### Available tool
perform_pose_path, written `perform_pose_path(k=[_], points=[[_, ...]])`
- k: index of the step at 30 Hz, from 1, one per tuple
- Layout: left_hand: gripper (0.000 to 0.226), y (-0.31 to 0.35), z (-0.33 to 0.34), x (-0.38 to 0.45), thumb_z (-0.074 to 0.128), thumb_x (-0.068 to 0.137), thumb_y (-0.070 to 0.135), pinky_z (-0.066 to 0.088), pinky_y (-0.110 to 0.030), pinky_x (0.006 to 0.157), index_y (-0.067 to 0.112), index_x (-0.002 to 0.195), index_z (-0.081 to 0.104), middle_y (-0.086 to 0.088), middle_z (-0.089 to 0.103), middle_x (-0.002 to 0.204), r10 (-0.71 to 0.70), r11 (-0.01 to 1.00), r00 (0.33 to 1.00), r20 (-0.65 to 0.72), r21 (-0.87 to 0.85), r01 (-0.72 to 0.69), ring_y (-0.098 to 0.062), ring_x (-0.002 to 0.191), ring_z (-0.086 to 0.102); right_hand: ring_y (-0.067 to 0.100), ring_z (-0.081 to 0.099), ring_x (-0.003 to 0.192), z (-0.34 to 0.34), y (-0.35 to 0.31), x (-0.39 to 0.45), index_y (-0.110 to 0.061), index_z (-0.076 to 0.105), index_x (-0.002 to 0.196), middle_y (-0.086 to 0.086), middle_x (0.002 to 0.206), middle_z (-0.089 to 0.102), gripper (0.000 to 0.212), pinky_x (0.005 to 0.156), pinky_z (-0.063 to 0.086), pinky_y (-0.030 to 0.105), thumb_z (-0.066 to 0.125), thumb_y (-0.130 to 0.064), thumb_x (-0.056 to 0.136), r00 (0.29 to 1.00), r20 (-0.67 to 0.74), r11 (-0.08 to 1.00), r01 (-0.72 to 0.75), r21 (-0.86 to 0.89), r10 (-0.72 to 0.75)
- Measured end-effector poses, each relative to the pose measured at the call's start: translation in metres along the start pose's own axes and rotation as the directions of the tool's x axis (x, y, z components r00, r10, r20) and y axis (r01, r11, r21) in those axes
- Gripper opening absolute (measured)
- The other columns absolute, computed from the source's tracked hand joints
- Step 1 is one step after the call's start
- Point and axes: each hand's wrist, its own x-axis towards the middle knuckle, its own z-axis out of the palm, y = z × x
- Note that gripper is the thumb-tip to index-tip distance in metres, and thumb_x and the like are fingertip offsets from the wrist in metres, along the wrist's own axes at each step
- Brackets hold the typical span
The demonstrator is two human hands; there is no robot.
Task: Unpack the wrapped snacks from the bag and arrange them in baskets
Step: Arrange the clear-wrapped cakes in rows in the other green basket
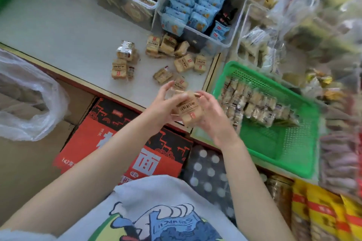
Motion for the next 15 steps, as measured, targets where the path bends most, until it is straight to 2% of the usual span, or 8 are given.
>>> perform_pose_path(k=[2, 4, 6, 8, 10, 11, 13, 15], points=[[0.052, 0.004, 0.025, 0.0, 0.064, 0.096, 0.023, 0.061, -0.034, 0.066, 0.035, 0.14, 0.039, -0.011, 0.067, 0.112, -0.011, 0.998, 1.0, -0.015, -0.062, 0.01, -0.019, 0.082, 0.075, 0.02, 0.07, 0.091, -0.019, -0.003, -0.016, -0.026, 0.048, 0.137, 0.014, 0.121, 0.063, 0.068, 0.067, 0.055, 0.029, 0.076, -0.05, 0.08, 0.995, -0.031, 0.995, 0.092, 0.045, -0.091], [0.046, 0.004, 0.052, 0.001, 0.061, 0.098, 0.025, 0.06, -0.032, 0.062, 0.03, 0.14, 0.044, -0.009, 0.067, 0.111, -0.022, 0.999, 0.999, 0.028, -0.031, 0.022, -0.017, 0.079, 0.073, 0.02, 0.067, 0.088, -0.036, 0.0, -0.028, -0.036, 0.051, 0.136, 0.016, 0.122, 0.06, 0.082, 0.067, 0.052, 0.031, 0.083, -0.063, 0.066, 0.981, -0.119, 0.988, 0.153, -0.013, -0.154], [0.043, -0.002, 0.078, 0.001, 0.058, 0.1, 0.028, 0.061, -0.034, 0.067, 0.028, 0.141, 0.046, -0.008, 0.069, 0.112, -0.047, 0.998, 0.99, 0.133, 0.042, 0.042, -0.019, 0.084, 0.073, 0.021, 0.063, 0.083, -0.054, 0.005, -0.039, -0.039, 0.057, 0.127, 0.011, 0.111, 0.065, 0.082, 0.065, 0.05, 0.035, 0.081, -0.074, 0.057, 0.957, -0.217, 0.98, 0.197, -0.007, -0.194], [0.043, -0.012, 0.099, 0.002, 0.056, 0.099, 0.028, 0.062, -0.039, 0.077, 0.026, 0.141, 0.046, -0.007, 0.07, 0.111, -0.081, 0.992, 0.962, 0.262, 0.117, 0.052, -0.019, 0.088, 0.072, 0.024, 0.061, 0.082, -0.076, 0.009, -0.05, -0.033, 0.061, 0.117, 0.004, 0.097, 0.069, 0.079, 0.065, 0.05, 0.038, 0.078, -0.078, 0.055, 0.931, -0.309, 0.969, 0.232, 0.084, -0.196], [0.044, -0.023, 0.119, 0.003, 0.058, 0.094, 0.027, 0.06, -0.043, 0.085, 0.028, 0.138, 0.048, -0.007, 0.069, 0.112, -0.121, 0.981, 0.923, 0.365, 0.183, 0.057, -0.02, 0.092, 0.07, 0.019, 0.063, 0.078, -0.098, 0.016, -0.062, -0.028, 0.062, 0.11, 0.0, 0.09, 0.07, 0.07, 0.062, 0.052, 0.031, 0.072, -0.079, 0.063, 0.903, -0.389, 0.962, 0.244, 0.121, -0.18], [0.045, -0.028, 0.125, 0.003, 0.058, 0.094, 0.025, 0.062, -0.042, 0.082, 0.028, 0.137, 0.048, -0.008, 0.068, 0.112, -0.135, 0.978, 0.912, 0.388, 0.199, 0.06, -0.02, 0.092, 0.07, 0.019, 0.063, 0.077, -0.105, 0.019, -0.067, -0.026, 0.062, 0.108, 0.002, 0.089, 0.07, 0.062, 0.06, 0.051, 0.029, 0.067, -0.076, 0.072, 0.895, -0.413, 0.966, 0.231, 0.114, -0.165], [0.038, -0.041, 0.14, 0.004, 0.053, 0.1, 0.02, 0.06, -0.034, 0.067, 0.028, 0.137, 0.049, -0.008, 0.067, 0.111, -0.166, 0.969, 0.918, 0.359, 0.234, 0.084, -0.02, 0.088, 0.07, 0.024, 0.062, 0.081, -0.12, 0.027, -0.075, -0.022, 0.062, 0.109, 0.016, 0.095, 0.069, 0.055, 0.062, 0.05, 0.031, 0.053, -0.072, 0.086, 0.893, -0.435, 0.979, 0.175, 0.101, -0.115], [0.025, -0.058, 0.158, 0.009, 0.045, 0.103, 0.024, 0.057, -0.035, 0.069, 0.029, 0.126, 0.051, -0.005, 0.065, 0.106, -0.165, 0.936, 0.955, 0.247, 0.344, 0.072, -0.02, 0.088, 0.068, 0.026, 0.063, 0.091, -0.132, 0.038, -0.083, -0.023, 0.059, 0.117, 0.022, 0.11, 0.065, 0.064, 0.069, 0.053, 0.035, 0.047, -0.078, 0.085, 0.912, -0.404, 0.993, 0.103, 0.066, -0.068]])
